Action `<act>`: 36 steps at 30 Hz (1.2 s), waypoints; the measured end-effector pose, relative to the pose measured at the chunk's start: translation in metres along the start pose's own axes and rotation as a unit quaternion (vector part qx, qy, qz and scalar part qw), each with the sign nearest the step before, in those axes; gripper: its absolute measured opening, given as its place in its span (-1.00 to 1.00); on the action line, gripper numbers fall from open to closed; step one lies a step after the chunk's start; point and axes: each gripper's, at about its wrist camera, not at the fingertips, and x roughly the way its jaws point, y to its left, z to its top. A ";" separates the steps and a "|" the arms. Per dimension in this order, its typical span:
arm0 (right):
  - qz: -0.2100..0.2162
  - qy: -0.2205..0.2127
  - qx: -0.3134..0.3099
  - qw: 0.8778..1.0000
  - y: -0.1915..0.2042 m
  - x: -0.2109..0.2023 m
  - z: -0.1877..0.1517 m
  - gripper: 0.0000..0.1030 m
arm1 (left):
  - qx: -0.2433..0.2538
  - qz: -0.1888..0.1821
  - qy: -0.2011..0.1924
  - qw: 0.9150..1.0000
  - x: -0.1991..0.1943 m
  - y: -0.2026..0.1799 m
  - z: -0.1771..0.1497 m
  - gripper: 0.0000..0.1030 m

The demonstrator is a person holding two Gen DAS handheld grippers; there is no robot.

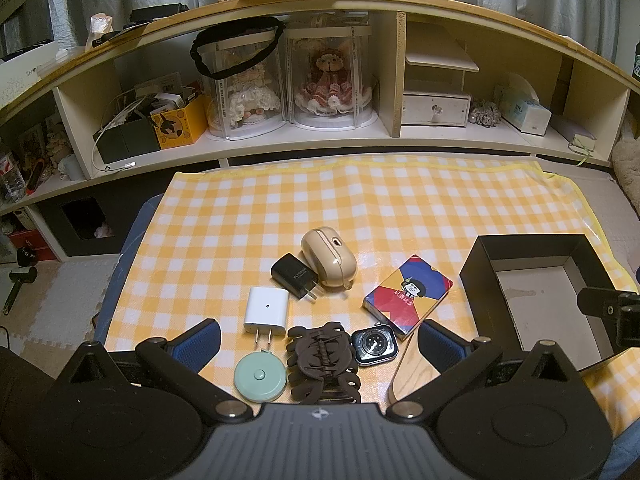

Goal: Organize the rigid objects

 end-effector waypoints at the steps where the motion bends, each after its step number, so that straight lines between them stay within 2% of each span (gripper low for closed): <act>1: 0.000 0.000 0.000 1.000 -0.001 0.000 0.000 0.92 | 0.000 0.000 0.000 1.000 0.000 0.000 0.000 1.00; 15: 0.001 -0.007 0.003 1.000 -0.001 -0.003 0.001 0.92 | -0.003 0.000 -0.003 1.000 -0.001 0.002 0.001 1.00; 16: 0.002 -0.011 0.006 1.000 0.001 -0.006 0.003 0.92 | -0.004 -0.001 -0.004 1.000 -0.003 -0.008 -0.002 1.00; 20: -0.008 -0.037 0.011 0.999 -0.001 -0.018 0.011 1.00 | -0.010 0.000 -0.027 1.000 -0.015 -0.002 0.010 1.00; 27: -0.016 -0.086 0.021 0.996 -0.009 -0.039 0.037 1.00 | -0.002 0.008 -0.059 0.998 -0.022 -0.001 0.026 1.00; 31: -0.021 -0.105 0.047 0.993 -0.023 -0.046 0.053 1.00 | 0.008 0.009 -0.075 0.997 -0.028 -0.004 0.039 1.00; 36: -0.047 -0.125 0.045 0.990 -0.043 -0.048 0.069 1.00 | 0.023 0.010 -0.106 0.994 -0.033 -0.011 0.057 1.00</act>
